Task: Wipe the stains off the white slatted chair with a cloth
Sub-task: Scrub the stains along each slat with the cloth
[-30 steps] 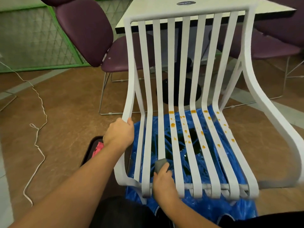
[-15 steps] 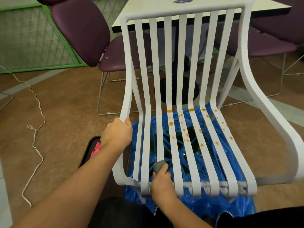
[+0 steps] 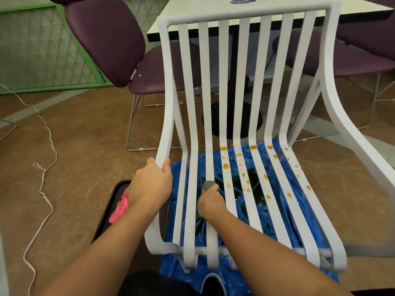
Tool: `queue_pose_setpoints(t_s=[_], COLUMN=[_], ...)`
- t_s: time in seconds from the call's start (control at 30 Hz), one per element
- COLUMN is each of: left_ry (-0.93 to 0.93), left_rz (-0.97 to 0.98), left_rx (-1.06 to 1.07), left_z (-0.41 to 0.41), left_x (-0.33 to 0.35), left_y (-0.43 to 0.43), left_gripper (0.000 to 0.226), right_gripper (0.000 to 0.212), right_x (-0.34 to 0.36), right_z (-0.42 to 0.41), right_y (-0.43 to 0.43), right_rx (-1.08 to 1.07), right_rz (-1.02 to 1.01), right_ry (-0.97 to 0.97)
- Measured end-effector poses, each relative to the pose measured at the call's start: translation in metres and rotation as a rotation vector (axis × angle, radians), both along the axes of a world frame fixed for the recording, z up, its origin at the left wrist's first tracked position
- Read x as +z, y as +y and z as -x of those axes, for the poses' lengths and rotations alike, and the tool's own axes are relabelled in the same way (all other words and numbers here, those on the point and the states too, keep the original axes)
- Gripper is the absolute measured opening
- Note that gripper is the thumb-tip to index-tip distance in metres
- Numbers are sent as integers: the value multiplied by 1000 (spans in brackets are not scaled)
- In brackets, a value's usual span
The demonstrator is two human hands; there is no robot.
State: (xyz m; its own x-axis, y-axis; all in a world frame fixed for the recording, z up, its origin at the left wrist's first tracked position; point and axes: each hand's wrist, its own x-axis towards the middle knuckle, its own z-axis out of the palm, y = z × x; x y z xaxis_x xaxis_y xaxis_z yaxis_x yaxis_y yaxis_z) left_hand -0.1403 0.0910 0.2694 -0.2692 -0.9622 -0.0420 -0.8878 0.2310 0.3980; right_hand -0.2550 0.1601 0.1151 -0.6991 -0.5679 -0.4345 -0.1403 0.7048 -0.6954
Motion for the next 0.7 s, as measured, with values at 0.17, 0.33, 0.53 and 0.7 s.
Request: queue_pose_setpoints(t_s=[0.17,0.33,0.53,0.7], left_ry=[78,56,85,68], left_rz=[136,160,134,133], left_rx=[-91,-89,-73,-53], left_z=[-5,-5,-6,-3], left_x=[-3,-7,-6,-8], left_y=[5,4,7,4], left_gripper=[34,42,46,47], right_gripper=[94,25,49,35], right_x=[-7,8,-5,-6], right_z=[23,41,72,85], right_y=[-33,-54,-96,-111], right_rx=[66,519,-265,-340], right_rz=[-44,-426,53,188], right_ry=[245,456,-232,-150])
